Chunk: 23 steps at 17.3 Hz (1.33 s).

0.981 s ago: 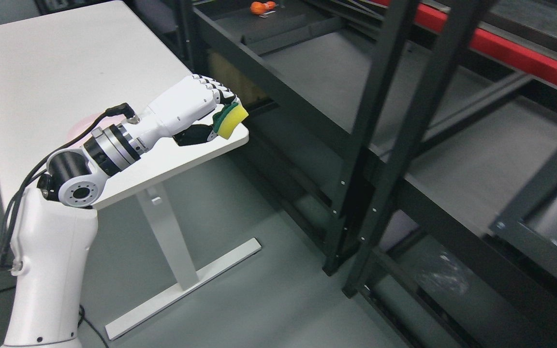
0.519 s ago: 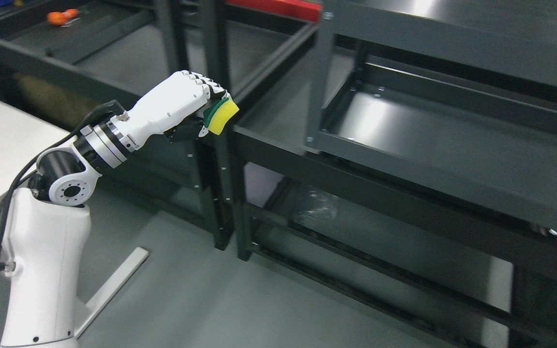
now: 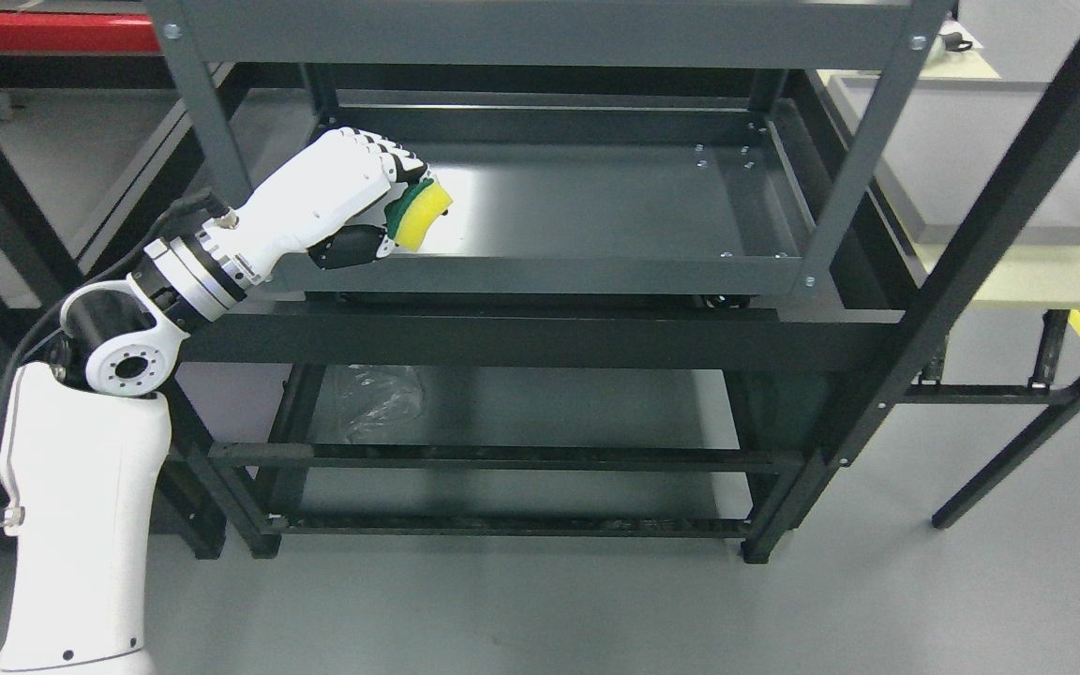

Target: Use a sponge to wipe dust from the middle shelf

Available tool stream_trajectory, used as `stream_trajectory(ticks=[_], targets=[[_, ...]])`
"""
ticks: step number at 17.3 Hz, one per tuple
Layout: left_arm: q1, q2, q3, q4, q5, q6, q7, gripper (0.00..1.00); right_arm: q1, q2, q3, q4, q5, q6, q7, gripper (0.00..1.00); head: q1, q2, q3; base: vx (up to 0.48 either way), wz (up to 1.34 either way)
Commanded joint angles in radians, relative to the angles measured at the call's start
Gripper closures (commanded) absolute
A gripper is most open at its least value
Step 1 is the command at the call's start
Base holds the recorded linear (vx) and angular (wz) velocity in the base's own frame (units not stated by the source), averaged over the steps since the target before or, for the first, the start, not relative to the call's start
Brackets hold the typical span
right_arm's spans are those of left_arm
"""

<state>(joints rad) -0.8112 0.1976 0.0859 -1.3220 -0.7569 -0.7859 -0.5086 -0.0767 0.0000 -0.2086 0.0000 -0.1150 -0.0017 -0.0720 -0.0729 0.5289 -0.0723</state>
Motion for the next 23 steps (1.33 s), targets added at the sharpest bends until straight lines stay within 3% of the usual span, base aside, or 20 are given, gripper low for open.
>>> stream_trajectory(ticks=[1,7,10,13,15,20,23], targets=[[-0.009,-0.006,0.011,0.018,-0.002,0.0,-0.001,0.99,0.0,-0.017,0.0,-0.018,0.0,0.072,0.0,0.0,0.0,0.0,0.0,0.01,-0.5],[-0.011,-0.01,0.006,0.012,0.005,0.0,-0.002,0.99,-0.001,-0.017,0.0,-0.018,0.0,0.072,0.0,0.0,0.0,0.0,0.0,0.041,-0.11],[-0.087,-0.013,-0.044,0.006,0.008,0.0,-0.03,0.99,0.0,-0.017,0.0,-0.018,0.0,0.072,0.0,0.0,0.0,0.0,0.0,0.027,-0.01],[-0.215,-0.076,-0.153,0.01,0.008,0.0,-0.045,0.99,0.0,-0.017,0.0,-0.018,0.0,0.072,0.0,0.0,0.0,0.0,0.0,0.016,-0.01],[-0.323,-0.169,-0.272,0.013,0.008,0.0,-0.07,0.99,0.0,-0.017,0.0,-0.018,0.0,0.072,0.0,0.0,0.0,0.0,0.0,-0.001,0.02],[-0.538,-0.18,-0.541,0.085,0.005,0.0,-0.07,0.99,0.0,-0.017,0.0,-0.018,0.0,0.072,0.0,0.0,0.0,0.0,0.0,0.001,0.04],[-0.615,-0.18,-0.569,0.128,-0.042,0.0,-0.07,0.99,0.0,-0.017,0.0,-0.018,0.0,0.072,0.0,0.0,0.0,0.0,0.0,0.002,-0.02]])
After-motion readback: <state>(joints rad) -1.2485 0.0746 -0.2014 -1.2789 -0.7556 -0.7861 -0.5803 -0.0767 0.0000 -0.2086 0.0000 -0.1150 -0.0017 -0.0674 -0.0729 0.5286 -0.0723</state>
